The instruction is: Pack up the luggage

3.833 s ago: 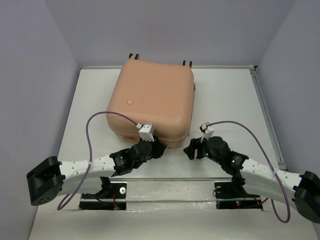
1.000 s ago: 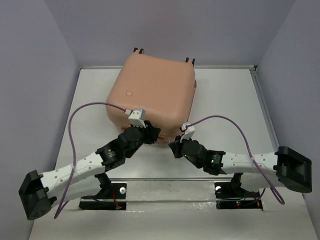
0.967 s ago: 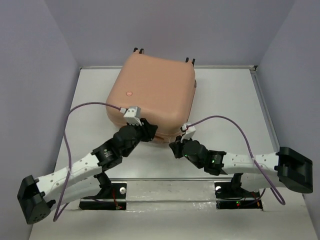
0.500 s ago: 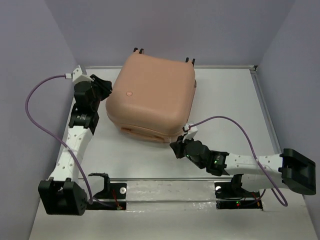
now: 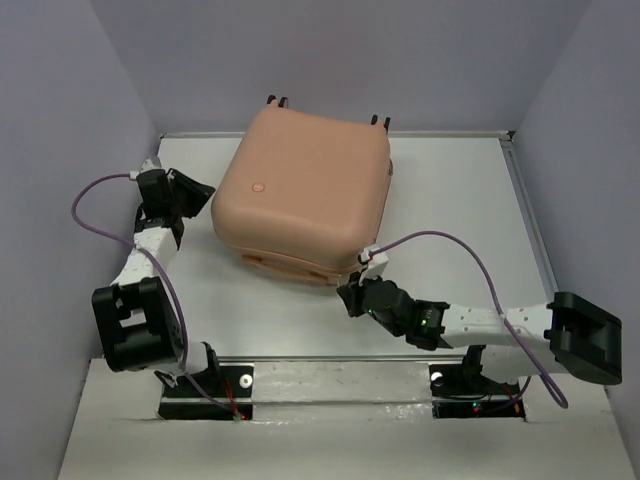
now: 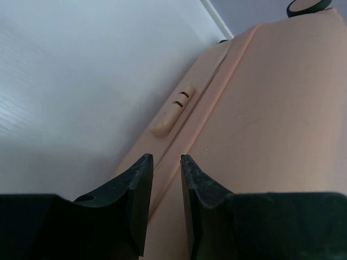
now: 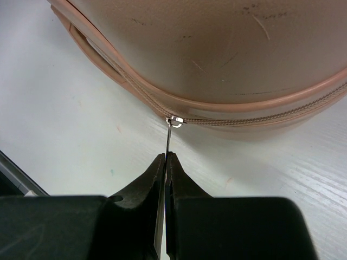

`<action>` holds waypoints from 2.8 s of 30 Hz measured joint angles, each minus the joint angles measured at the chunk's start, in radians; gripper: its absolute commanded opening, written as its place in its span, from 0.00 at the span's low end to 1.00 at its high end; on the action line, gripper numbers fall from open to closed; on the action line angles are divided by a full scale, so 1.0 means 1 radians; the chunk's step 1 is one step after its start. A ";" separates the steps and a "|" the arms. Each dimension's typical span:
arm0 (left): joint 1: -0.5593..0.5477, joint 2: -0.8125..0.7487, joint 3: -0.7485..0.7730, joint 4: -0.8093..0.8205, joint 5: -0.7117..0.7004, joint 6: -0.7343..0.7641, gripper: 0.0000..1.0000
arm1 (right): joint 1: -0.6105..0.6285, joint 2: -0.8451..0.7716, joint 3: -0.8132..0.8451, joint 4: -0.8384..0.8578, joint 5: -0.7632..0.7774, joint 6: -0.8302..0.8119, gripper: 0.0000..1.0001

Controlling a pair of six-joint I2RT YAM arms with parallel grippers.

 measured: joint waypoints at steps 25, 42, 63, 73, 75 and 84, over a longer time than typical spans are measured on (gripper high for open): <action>-0.203 -0.171 -0.241 0.381 -0.094 -0.109 0.39 | 0.027 0.535 0.585 -0.057 -0.234 -0.236 0.07; -0.211 -0.206 -0.263 0.372 -0.055 -0.095 0.39 | 0.158 0.422 0.593 -0.158 -0.472 -0.305 0.14; -0.258 -0.400 -0.371 0.261 -0.264 -0.063 0.45 | -0.945 0.153 0.408 -0.365 -0.215 -0.213 0.07; -0.177 -0.156 -0.156 0.190 -0.312 -0.038 0.48 | -0.948 0.361 0.514 -0.347 -0.366 -0.197 0.07; -0.167 -0.082 -0.146 0.221 -0.274 -0.043 0.48 | -0.948 0.378 0.526 -0.322 -0.405 -0.195 0.07; -0.243 0.011 -0.254 0.266 -0.280 -0.063 0.47 | -0.957 0.514 0.620 -0.293 -0.513 -0.197 0.07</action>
